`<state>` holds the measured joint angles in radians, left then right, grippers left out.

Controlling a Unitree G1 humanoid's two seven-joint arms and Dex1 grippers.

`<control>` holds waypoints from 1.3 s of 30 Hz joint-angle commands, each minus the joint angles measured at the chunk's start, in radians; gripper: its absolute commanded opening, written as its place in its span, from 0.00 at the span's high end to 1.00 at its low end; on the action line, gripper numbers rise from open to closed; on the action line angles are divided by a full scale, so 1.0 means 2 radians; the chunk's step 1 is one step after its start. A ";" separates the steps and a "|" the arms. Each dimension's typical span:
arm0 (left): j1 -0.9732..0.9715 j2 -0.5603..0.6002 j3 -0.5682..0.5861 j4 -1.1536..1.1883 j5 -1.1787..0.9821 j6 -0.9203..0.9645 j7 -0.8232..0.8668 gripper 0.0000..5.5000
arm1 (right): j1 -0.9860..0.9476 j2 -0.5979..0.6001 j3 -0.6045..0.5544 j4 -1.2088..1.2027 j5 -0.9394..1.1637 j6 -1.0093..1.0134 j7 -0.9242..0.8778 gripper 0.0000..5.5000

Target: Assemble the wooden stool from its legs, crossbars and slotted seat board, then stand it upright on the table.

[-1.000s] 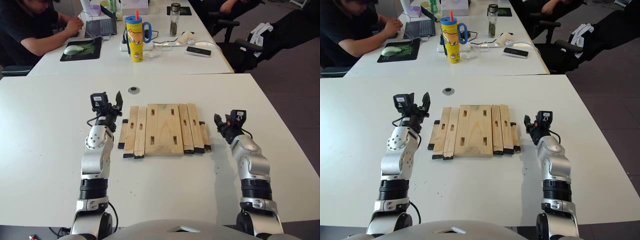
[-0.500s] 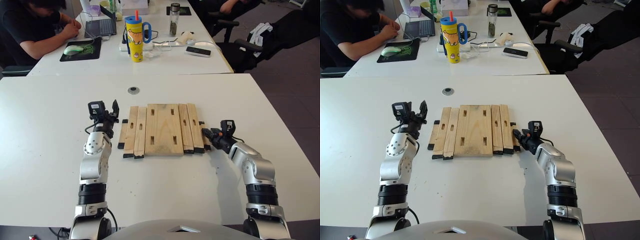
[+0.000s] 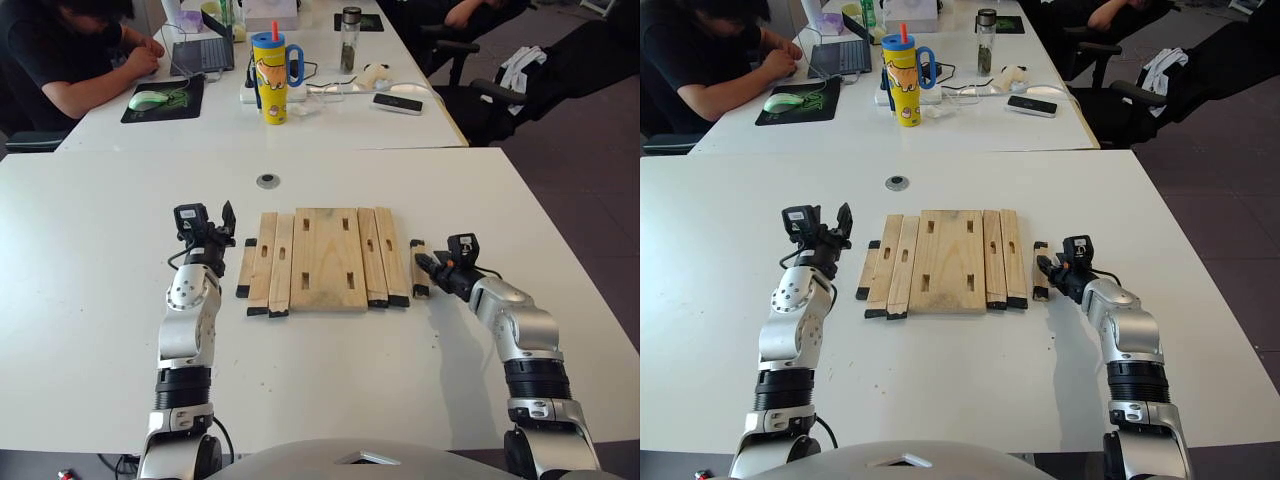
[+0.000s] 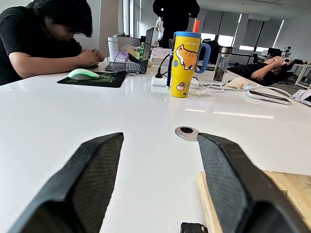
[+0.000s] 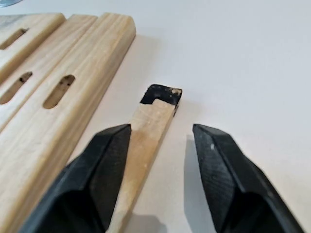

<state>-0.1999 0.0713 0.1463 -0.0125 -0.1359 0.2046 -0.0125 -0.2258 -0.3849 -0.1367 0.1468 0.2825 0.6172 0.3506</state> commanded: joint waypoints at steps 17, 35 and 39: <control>0.002 -0.002 -0.008 0.006 0.005 0.001 0.002 0.49 | 0.016 0.074 -0.021 -0.064 0.013 0.073 -0.099 0.57; -0.017 0.005 0.002 0.024 -0.009 0.006 -0.008 0.48 | 0.023 0.071 -0.001 -0.019 -0.042 0.111 -0.141 0.76; -0.030 0.001 0.013 0.034 -0.037 0.023 -0.021 0.48 | -0.001 0.065 0.003 -0.037 -0.051 0.000 -0.118 0.76</control>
<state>-0.2340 0.0748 0.1542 0.0363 -0.1744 0.2209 -0.0406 -0.2316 -0.2477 -0.1418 0.0639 0.2030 0.7241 0.0830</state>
